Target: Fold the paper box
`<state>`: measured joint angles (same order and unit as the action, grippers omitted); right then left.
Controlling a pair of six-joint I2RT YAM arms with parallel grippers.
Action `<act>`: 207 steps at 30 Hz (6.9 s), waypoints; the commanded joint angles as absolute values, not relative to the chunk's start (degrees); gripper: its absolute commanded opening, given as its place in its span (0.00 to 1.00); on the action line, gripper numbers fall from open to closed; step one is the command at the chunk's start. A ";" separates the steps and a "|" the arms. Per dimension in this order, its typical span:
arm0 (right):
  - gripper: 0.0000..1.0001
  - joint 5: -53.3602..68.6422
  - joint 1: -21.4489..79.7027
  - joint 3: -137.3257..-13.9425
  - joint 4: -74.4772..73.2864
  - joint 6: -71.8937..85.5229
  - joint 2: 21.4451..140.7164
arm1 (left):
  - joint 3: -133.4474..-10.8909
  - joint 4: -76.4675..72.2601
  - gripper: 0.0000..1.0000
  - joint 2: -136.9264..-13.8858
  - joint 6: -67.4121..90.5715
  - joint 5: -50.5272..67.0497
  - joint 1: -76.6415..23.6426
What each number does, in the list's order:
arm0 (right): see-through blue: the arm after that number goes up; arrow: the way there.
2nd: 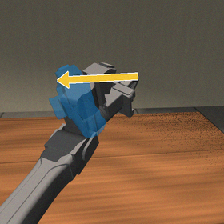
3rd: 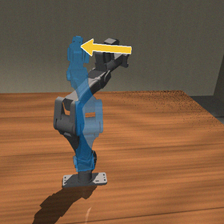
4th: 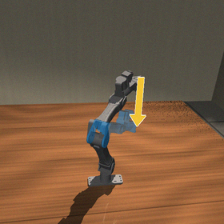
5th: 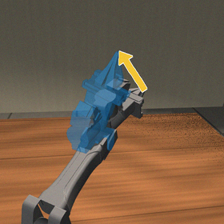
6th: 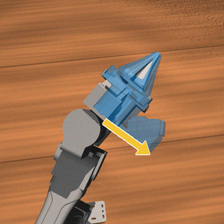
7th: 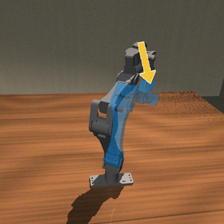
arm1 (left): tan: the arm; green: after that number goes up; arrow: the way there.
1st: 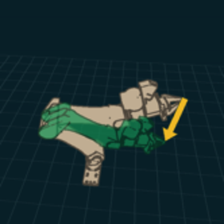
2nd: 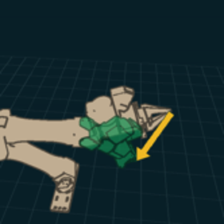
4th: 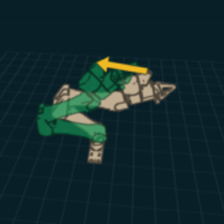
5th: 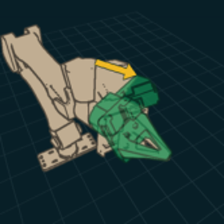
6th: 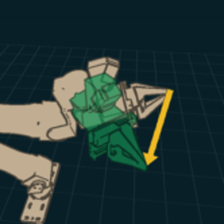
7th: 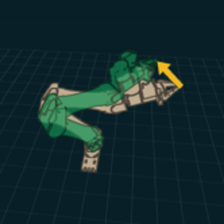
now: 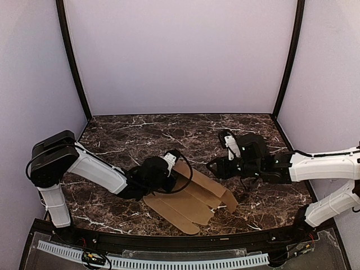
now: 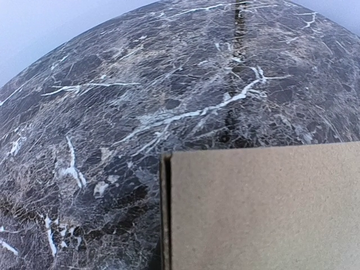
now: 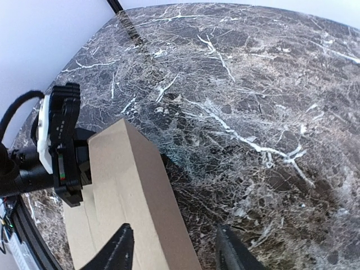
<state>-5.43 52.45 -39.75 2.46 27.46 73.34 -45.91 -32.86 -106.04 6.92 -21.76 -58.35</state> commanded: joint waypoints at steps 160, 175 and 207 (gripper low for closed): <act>0.00 13.61 53.00 -22.06 63.17 55.91 71.56 | -27.85 -33.05 0.01 -77.17 58.41 -15.59 -55.75; 0.00 18.51 52.99 -26.33 68.31 56.32 76.48 | -28.37 -34.81 0.01 -79.04 57.85 -12.94 -55.72; 0.00 14.41 51.02 -33.35 38.89 40.51 63.70 | -27.74 -40.16 0.01 -77.90 55.58 -6.96 -54.74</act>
